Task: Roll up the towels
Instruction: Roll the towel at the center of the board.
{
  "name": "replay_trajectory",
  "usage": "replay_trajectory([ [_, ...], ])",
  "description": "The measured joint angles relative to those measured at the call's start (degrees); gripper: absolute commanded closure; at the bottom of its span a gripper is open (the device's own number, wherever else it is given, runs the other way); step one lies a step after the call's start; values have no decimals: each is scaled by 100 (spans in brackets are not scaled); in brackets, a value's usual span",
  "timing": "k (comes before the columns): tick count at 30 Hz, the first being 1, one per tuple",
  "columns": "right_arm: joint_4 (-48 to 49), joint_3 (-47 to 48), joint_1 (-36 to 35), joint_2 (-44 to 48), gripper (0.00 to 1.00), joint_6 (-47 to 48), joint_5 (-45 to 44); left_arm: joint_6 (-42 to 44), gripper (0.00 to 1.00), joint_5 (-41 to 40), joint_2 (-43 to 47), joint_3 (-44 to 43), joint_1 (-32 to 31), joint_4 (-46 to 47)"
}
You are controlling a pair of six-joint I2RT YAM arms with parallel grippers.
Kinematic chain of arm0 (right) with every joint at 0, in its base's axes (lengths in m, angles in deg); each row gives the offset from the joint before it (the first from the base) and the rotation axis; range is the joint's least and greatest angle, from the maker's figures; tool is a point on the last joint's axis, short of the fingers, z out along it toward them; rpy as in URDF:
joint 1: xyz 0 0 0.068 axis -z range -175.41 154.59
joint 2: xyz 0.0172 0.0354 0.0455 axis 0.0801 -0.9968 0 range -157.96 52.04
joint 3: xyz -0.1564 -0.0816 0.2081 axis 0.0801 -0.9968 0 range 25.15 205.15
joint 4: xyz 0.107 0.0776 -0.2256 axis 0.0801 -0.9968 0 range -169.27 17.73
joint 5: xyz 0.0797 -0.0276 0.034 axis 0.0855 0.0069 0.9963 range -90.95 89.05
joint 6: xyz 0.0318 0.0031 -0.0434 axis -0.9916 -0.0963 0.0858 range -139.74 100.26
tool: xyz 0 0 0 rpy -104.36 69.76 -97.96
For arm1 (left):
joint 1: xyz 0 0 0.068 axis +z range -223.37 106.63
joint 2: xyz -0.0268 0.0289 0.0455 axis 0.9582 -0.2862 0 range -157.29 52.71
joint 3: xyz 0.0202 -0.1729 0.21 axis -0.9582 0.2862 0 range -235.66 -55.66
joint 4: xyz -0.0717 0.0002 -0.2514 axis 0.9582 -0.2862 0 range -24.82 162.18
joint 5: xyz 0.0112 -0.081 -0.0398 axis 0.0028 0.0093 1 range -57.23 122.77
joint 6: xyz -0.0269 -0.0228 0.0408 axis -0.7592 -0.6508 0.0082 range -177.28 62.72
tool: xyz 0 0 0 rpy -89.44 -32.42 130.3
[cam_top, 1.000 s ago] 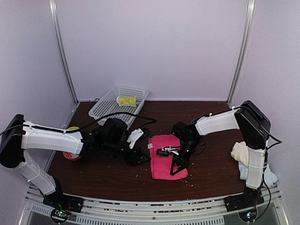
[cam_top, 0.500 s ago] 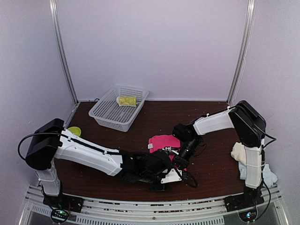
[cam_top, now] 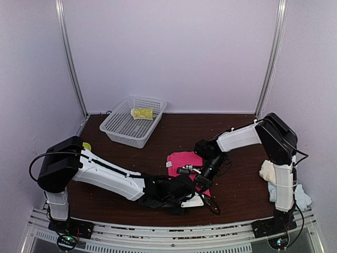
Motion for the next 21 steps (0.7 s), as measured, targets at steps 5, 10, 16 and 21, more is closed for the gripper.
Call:
replay_trajectory([
  [5, -81, 33, 15, -28, 100, 31, 24, 13, 69, -153, -210, -219, 0, -11],
  [10, -208, 52, 44, -31, 89, 98, 28, -24, 89, -234, -317, -334, 2, -55],
  [16, -938, 396, 282, 31, 63, 662, 116, -57, 100, -74, -334, -382, 74, -87],
  [21, -1985, 922, 1113, 533, 60, 1578, 433, -203, 100, 426, -297, -433, 232, -192],
])
